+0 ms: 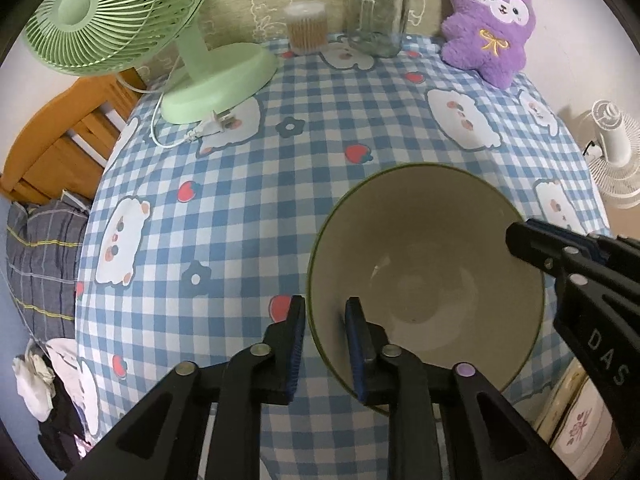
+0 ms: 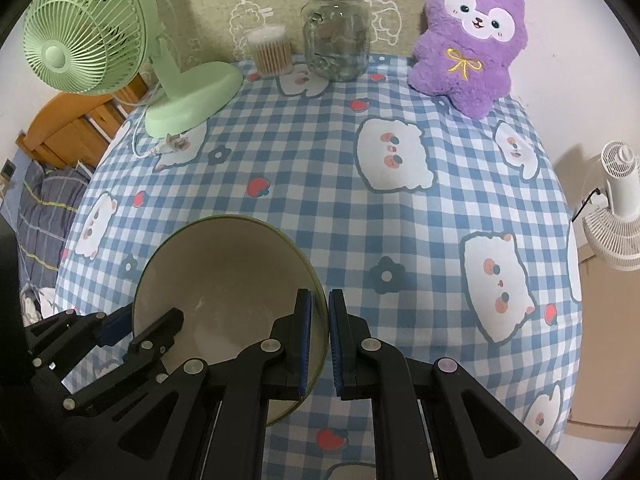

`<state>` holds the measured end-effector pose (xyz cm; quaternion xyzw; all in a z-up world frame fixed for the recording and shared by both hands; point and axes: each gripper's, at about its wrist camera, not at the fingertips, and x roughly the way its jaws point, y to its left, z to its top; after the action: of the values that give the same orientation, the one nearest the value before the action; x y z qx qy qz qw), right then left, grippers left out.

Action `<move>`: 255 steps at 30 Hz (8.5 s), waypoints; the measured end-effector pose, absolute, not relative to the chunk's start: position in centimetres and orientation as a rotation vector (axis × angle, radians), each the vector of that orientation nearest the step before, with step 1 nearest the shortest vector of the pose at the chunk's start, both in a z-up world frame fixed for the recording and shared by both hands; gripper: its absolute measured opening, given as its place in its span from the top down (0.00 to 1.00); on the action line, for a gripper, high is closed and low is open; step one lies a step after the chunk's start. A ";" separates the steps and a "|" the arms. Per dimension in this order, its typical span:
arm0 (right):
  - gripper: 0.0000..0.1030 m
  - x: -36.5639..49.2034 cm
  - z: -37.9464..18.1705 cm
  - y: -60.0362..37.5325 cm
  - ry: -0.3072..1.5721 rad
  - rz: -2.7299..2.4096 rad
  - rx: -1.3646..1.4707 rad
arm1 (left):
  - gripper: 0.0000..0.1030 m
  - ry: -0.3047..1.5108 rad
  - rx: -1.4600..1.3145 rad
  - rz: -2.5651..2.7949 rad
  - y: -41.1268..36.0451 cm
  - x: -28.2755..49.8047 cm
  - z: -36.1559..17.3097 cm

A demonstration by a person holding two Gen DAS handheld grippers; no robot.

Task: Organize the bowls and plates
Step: 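Carry the beige bowl toward the stacked bowls beside the plates, then lower the beige bowl into the stacked bowls with both grippers, then open both grippers and release the bowl, then close both grippers on the rim of the bowl stack, then lift the bowl stack off the tablecloth with both grippers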

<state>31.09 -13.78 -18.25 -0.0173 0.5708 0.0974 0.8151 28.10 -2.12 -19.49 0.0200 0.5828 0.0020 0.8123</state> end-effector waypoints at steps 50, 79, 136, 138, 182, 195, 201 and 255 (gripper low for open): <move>0.88 29.9 -19.0 -13.4 1.284 0.215 -0.070 | 0.89 1.245 0.022 0.005 -2.0 27.2 -19.2; 0.88 19.7 -6.9 -12.5 1.103 0.111 -0.022 | 0.90 1.062 0.055 -0.088 -0.4 18.7 -8.2; 0.88 10.6 -13.9 -11.6 1.292 -0.035 0.028 | 0.88 1.208 0.073 -0.171 -0.2 10.6 -15.5; 0.88 10.7 -14.1 -11.7 1.292 -0.033 0.034 | 0.88 1.207 0.074 -0.170 -0.2 10.6 -15.6; 0.39 13.3 -17.8 -14.3 1.229 0.080 0.080 | 0.46 1.180 0.009 -0.048 -2.1 11.9 -19.1; 0.39 14.3 -19.7 -13.6 1.254 0.160 0.101 | 0.45 1.127 -0.016 -0.048 -2.4 11.7 -19.3; 0.39 14.2 -19.8 -13.4 1.256 0.170 0.105 | 0.45 1.151 -0.061 -0.050 -2.1 11.6 -19.4; 0.54 12.5 -14.2 -10.3 1.244 0.147 0.105 | 0.53 1.144 -0.018 -0.183 -0.1 10.7 -14.4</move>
<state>12.54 -10.30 -14.16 0.0489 0.5817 0.0687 0.8090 10.69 -0.06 -14.36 -0.0083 0.5403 -0.0864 0.8370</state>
